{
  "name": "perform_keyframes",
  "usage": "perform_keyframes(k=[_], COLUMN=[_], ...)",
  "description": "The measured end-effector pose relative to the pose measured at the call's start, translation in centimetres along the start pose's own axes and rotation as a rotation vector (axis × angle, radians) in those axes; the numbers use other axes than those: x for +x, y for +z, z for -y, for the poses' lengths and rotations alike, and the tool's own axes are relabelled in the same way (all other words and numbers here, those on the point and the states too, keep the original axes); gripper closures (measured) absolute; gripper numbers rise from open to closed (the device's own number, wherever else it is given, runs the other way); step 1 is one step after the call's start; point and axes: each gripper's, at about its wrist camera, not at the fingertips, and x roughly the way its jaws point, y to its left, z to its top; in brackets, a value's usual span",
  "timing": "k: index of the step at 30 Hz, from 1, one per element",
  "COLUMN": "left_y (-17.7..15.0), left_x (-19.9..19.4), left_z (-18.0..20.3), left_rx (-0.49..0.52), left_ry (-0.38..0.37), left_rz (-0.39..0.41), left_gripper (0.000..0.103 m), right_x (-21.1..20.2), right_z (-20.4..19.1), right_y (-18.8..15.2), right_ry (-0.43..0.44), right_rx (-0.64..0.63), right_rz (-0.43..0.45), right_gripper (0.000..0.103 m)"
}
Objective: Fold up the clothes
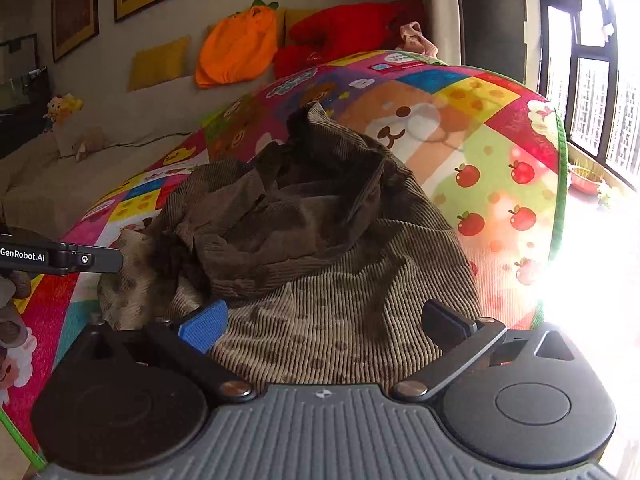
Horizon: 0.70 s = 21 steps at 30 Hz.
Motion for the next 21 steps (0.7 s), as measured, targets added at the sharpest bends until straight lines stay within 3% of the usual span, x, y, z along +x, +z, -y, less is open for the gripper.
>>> perform_keyframes(k=[5,9,12,16,21], left_y=[3.4,4.7,5.5,5.7,5.1], left_x=[5.2,9.2,11.0,12.3,12.0], left_z=[-1.3,-2.1,-2.7,-3.3,-3.6], left_rx=[-0.053,-0.075,-0.061,-0.085,-0.147], left_ry=[-0.068,-0.095,-0.075,-0.129,-0.121], left_rz=[-0.072,-0.113,-0.104,-0.136,-0.126], left_gripper=[0.000,0.000,0.000,0.000,0.021], right_x=[6.7,10.8,12.3,12.7,12.9], right_z=[2.3,3.3,3.7,4.3,3.6], right_y=[3.7,4.6,4.8,4.6,3.4], right_ry=[0.072,0.097,0.090,0.108,0.147], right_rx=[0.136,0.191,0.189,0.193,0.152], right_rz=[-0.060,-0.060,-0.047,-0.026,-0.039], right_gripper=[0.000,0.000,0.000,0.000,0.000])
